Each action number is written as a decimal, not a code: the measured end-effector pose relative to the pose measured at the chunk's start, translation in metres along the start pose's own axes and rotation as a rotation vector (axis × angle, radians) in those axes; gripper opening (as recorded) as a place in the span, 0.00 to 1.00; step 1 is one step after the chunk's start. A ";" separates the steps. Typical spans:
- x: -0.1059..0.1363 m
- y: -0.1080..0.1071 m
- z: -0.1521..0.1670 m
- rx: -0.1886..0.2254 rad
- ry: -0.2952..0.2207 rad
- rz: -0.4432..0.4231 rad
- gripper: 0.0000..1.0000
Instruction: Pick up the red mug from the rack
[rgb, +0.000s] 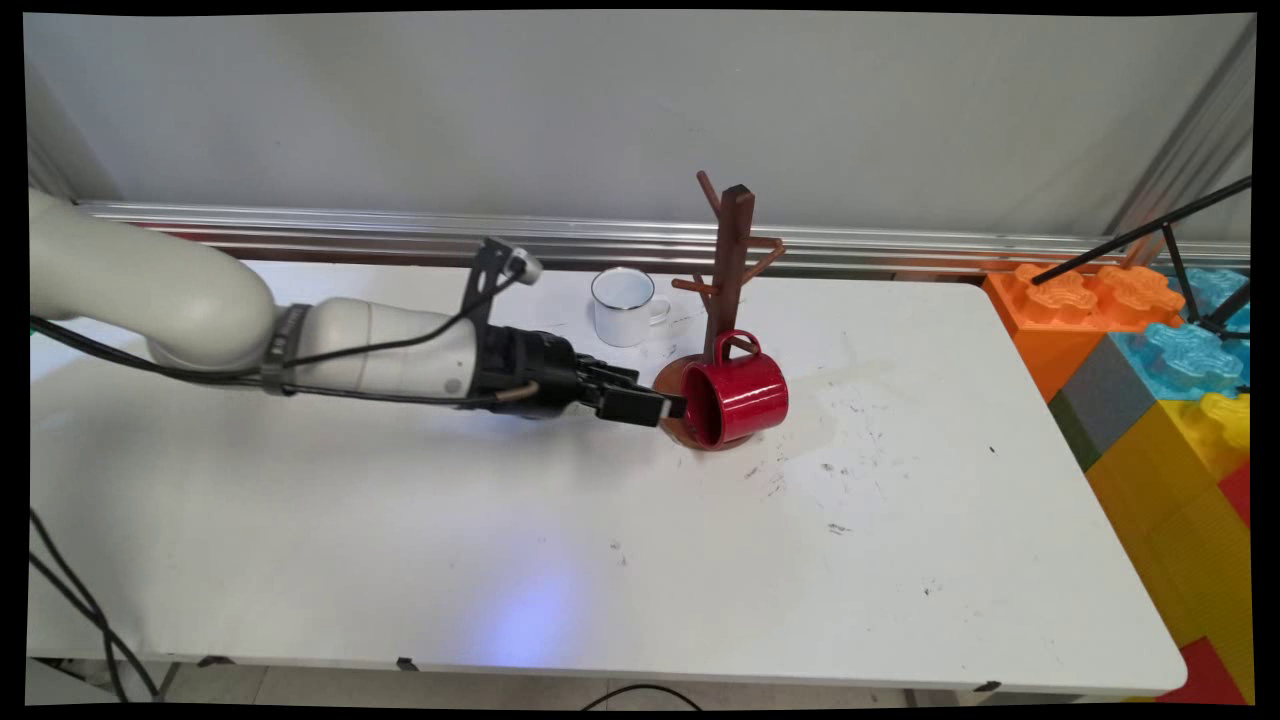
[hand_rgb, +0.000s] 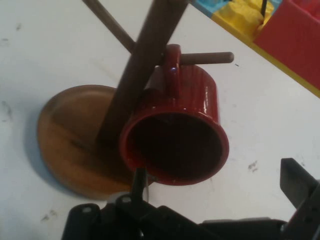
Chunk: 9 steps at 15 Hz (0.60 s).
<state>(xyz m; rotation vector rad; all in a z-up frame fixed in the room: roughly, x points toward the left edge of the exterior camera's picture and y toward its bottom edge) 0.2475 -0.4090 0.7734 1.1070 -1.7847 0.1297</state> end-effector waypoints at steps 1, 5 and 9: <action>-0.002 0.001 0.005 -0.005 0.003 -0.002 1.00; -0.012 0.005 0.027 -0.018 0.012 -0.004 1.00; -0.021 0.003 0.049 -0.020 0.020 0.000 1.00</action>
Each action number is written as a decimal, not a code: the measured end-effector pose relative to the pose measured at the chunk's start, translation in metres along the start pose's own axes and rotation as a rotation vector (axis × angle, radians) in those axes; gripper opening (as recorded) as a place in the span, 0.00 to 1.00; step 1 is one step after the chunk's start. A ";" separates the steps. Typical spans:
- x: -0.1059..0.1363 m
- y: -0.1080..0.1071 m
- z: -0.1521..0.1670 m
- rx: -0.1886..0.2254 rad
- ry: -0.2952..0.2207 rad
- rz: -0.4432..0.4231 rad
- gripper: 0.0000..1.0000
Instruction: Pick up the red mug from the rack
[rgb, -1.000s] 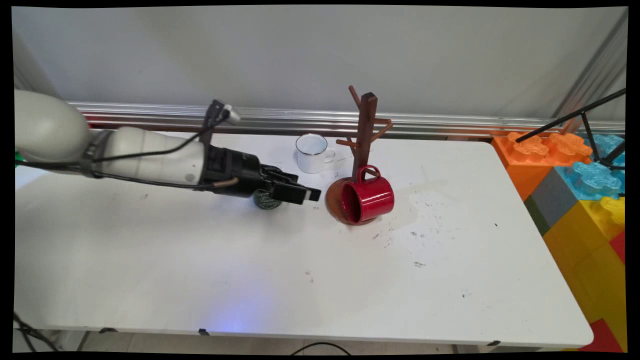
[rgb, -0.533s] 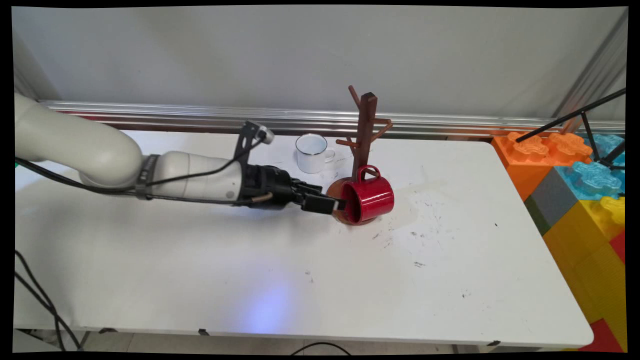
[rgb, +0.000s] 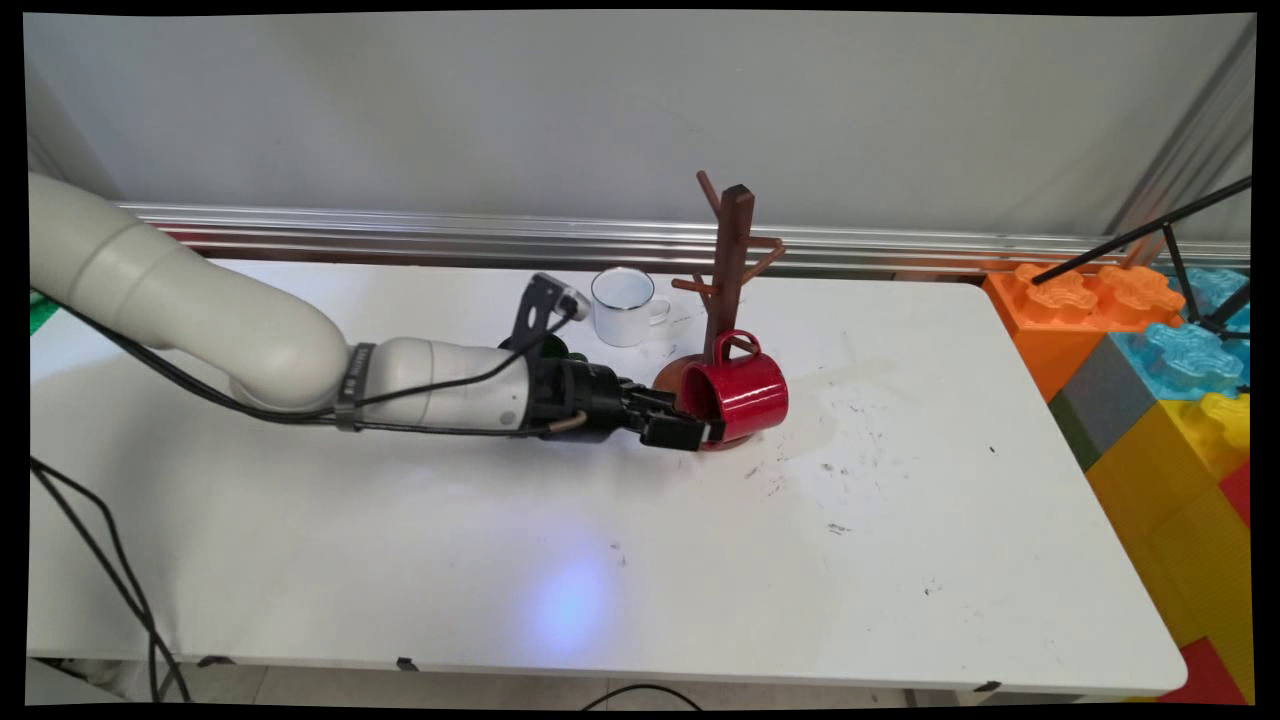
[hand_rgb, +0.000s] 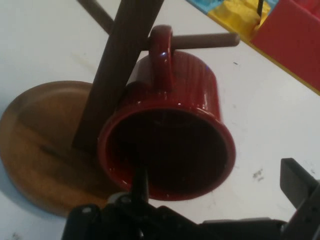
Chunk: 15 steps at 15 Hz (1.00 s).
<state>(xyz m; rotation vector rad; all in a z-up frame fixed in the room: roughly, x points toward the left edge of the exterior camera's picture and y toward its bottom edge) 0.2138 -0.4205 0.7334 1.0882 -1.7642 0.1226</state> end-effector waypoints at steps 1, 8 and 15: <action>-0.002 -0.001 0.007 -0.002 0.004 0.001 1.00; -0.010 -0.006 0.044 -0.008 0.033 0.007 1.00; -0.011 -0.004 0.064 -0.023 0.053 0.012 0.00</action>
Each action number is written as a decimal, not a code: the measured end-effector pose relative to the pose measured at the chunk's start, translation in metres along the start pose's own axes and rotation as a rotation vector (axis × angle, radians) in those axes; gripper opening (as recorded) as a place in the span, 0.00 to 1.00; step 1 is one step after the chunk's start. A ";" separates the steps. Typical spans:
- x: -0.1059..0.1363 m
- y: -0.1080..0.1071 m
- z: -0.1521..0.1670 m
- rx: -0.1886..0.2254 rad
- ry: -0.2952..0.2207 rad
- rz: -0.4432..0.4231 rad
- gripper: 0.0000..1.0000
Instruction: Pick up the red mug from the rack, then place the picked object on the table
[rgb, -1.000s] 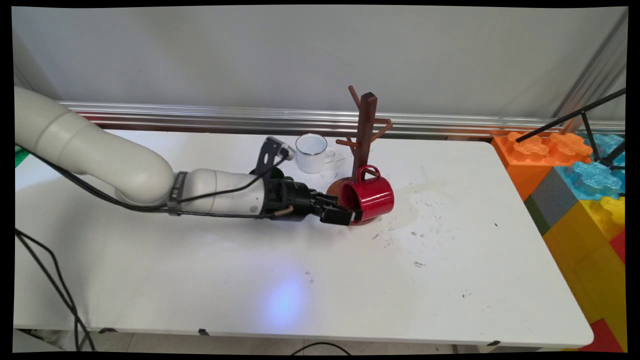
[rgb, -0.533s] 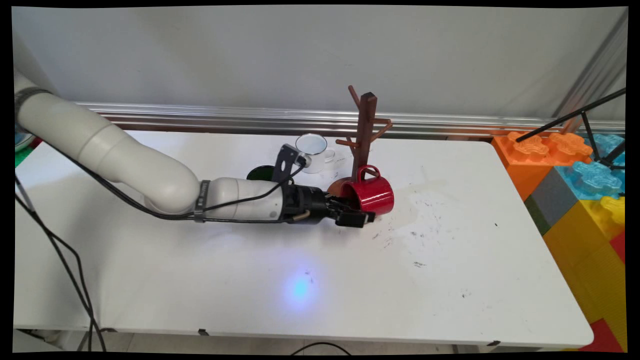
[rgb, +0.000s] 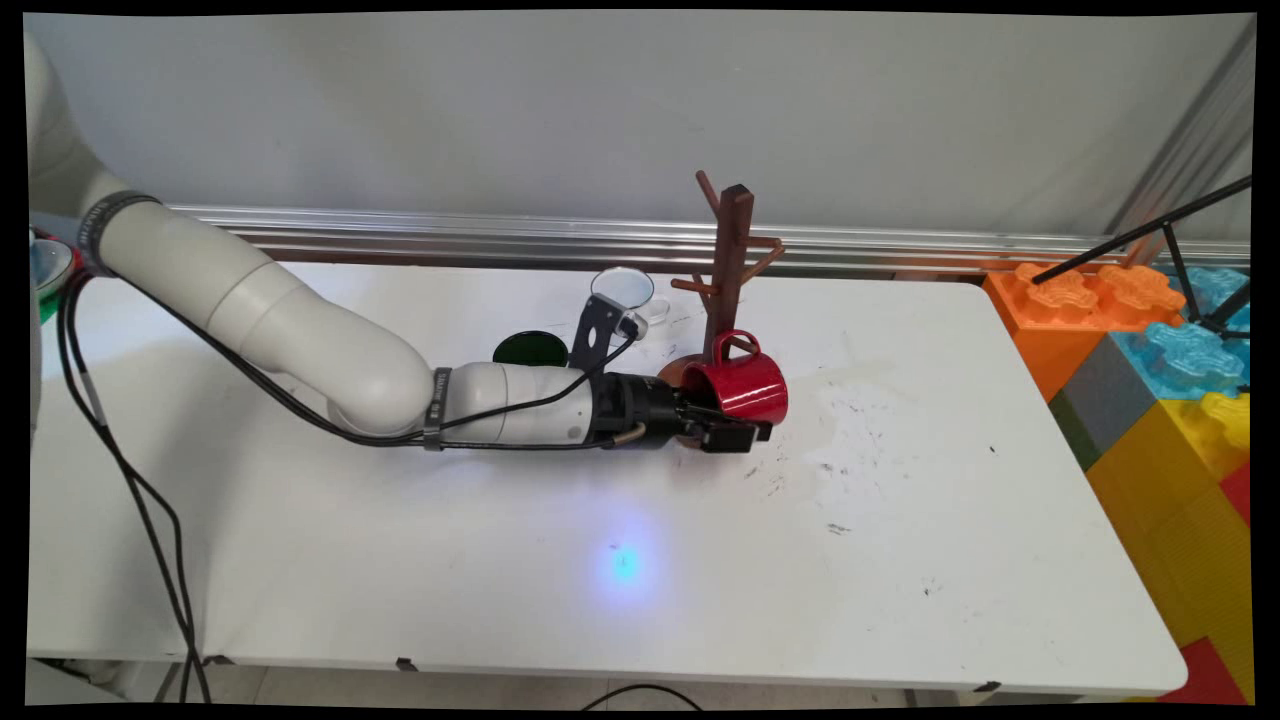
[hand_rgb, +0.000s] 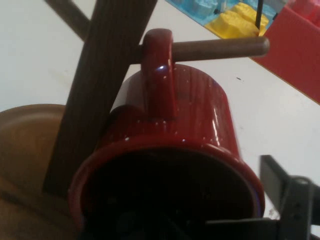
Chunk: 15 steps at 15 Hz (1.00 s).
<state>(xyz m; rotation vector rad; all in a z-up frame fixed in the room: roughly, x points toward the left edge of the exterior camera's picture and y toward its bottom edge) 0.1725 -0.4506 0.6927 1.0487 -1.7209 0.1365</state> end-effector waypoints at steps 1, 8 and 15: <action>0.000 0.000 0.001 -0.003 0.001 0.003 0.00; 0.002 0.006 0.004 -0.036 -0.003 0.028 0.00; 0.009 0.015 -0.004 -0.071 0.004 0.042 0.00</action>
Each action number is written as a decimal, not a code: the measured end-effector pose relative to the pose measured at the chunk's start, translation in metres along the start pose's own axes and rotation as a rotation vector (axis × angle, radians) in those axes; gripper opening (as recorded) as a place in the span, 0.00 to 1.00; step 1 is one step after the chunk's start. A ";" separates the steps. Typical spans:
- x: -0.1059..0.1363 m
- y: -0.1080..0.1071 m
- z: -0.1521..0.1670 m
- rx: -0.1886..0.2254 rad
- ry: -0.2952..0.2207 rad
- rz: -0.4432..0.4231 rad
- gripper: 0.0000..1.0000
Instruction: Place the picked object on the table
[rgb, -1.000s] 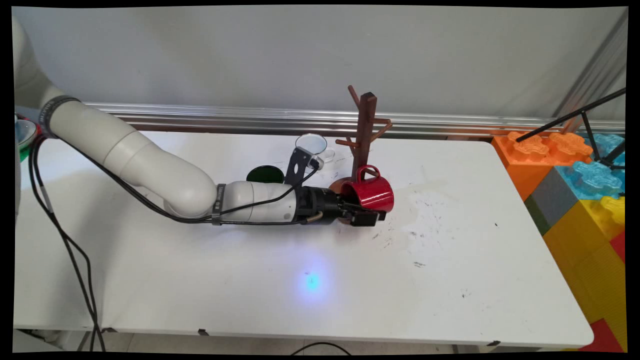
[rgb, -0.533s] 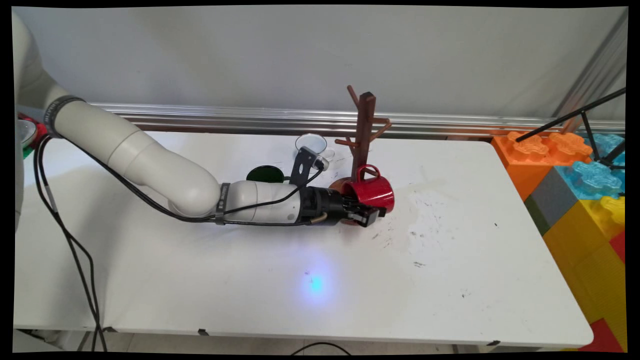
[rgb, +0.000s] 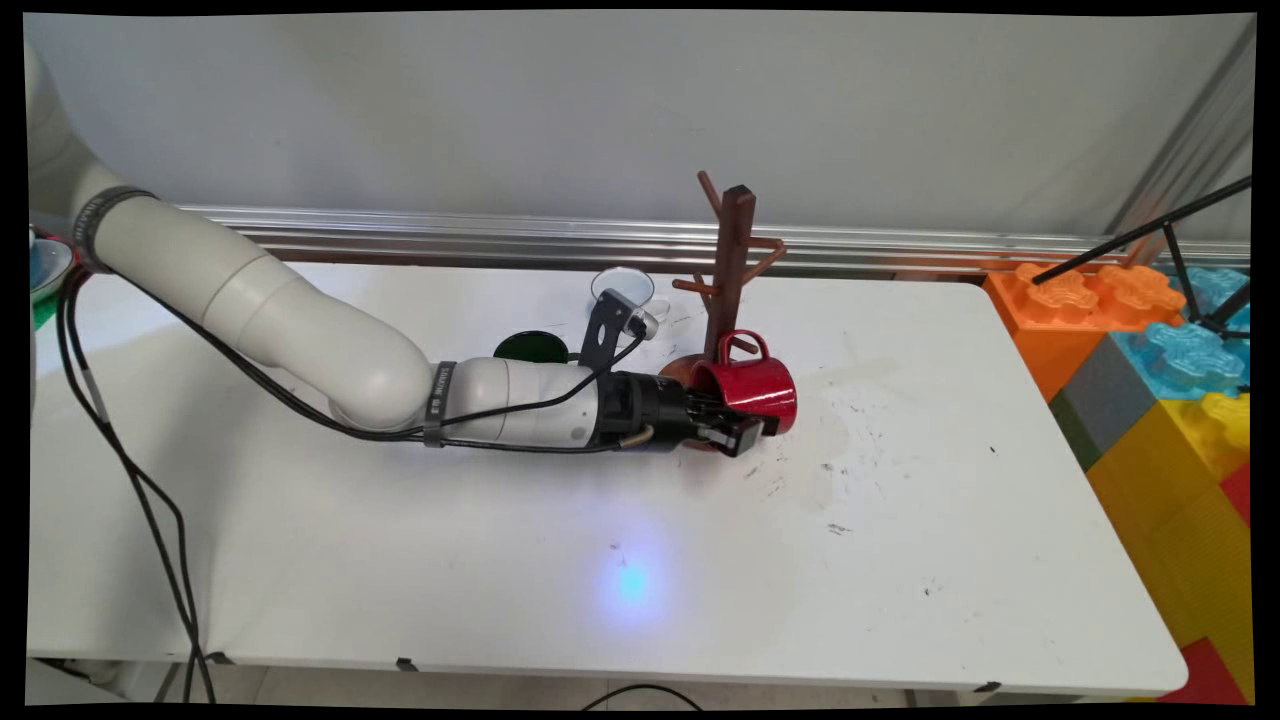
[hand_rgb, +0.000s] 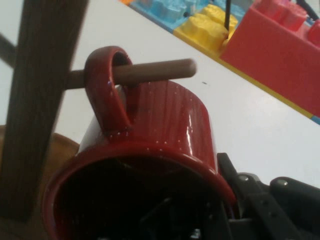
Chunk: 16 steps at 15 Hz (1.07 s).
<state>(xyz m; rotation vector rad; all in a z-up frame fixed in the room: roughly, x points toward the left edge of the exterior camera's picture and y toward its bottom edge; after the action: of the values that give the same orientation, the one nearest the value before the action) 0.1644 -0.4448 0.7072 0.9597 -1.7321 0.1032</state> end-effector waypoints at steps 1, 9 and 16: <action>0.002 0.002 -0.002 -0.009 0.002 0.004 0.00; 0.018 0.023 -0.021 -0.079 0.015 0.035 0.00; 0.036 0.047 -0.054 -0.146 -0.031 0.071 0.00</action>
<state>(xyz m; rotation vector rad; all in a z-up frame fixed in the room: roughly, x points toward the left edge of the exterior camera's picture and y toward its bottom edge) 0.1731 -0.4056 0.7763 0.7967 -1.7765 0.0081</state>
